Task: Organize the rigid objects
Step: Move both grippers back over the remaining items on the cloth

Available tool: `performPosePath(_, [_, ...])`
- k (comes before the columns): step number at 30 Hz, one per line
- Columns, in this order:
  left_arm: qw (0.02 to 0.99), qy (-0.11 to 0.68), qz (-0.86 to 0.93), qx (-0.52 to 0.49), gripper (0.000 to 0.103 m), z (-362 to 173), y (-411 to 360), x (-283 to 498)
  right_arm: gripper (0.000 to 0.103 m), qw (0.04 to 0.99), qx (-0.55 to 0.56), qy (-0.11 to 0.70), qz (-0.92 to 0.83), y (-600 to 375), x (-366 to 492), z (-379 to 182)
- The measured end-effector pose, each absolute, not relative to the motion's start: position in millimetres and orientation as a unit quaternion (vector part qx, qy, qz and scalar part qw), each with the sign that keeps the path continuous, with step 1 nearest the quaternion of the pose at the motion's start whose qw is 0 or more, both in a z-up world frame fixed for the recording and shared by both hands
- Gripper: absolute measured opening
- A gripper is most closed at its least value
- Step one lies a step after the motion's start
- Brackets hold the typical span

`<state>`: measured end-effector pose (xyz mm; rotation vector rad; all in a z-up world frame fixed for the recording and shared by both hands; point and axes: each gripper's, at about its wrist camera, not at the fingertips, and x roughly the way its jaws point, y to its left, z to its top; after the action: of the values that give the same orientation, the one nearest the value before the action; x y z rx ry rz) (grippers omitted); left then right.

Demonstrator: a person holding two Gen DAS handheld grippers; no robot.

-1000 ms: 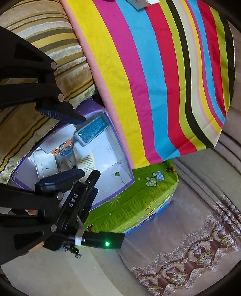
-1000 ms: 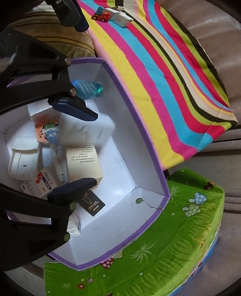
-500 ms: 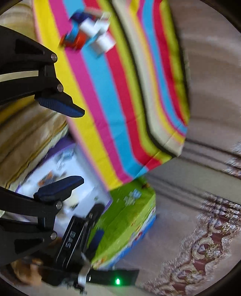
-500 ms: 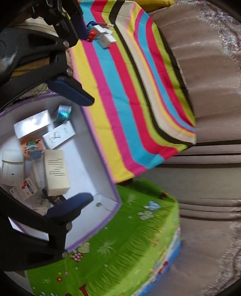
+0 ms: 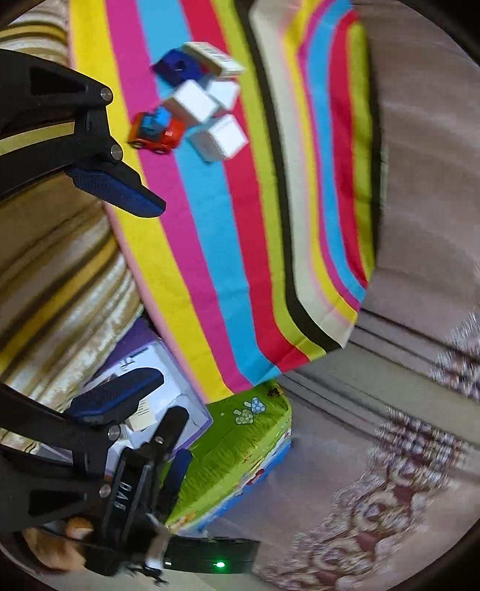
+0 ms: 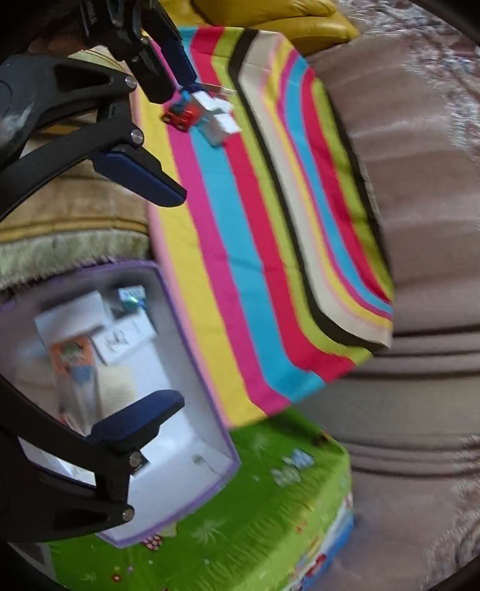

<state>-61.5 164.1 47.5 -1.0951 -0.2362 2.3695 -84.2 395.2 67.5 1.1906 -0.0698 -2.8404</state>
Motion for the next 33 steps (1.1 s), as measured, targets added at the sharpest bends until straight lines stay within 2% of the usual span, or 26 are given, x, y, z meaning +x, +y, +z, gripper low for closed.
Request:
performPosePath(8, [0.189,-0.137,0.867,-0.440,0.084,28.6,95.5,-77.7,0.100,0.078,0.419,0.028,-0.904,339.5,-84.0,52.6])
performPosePath(17, [0.148,-0.160,0.846,-0.487,0.073,6.0,44.1,-98.1,0.100,0.112,0.439,0.069,-0.889,286.7,-89.9,43.1])
performPosePath(25, [0.102,-0.109,0.830,-0.538,0.071,-10.6,24.4,-129.8,0.100,0.140,0.444,0.109,-0.878,248.3,-95.0,37.2])
performPosePath(30, [0.088,-0.084,0.836,-0.535,0.065,-18.2,17.7,-145.5,0.100,0.161,0.455,0.119,-0.868,227.9,-102.2,30.2])
performPosePath(33, [0.087,-0.086,0.841,-0.526,0.065,-22.6,14.5,-149.2,0.100,0.173,0.457,0.129,-0.863,214.6,-105.7,25.8])
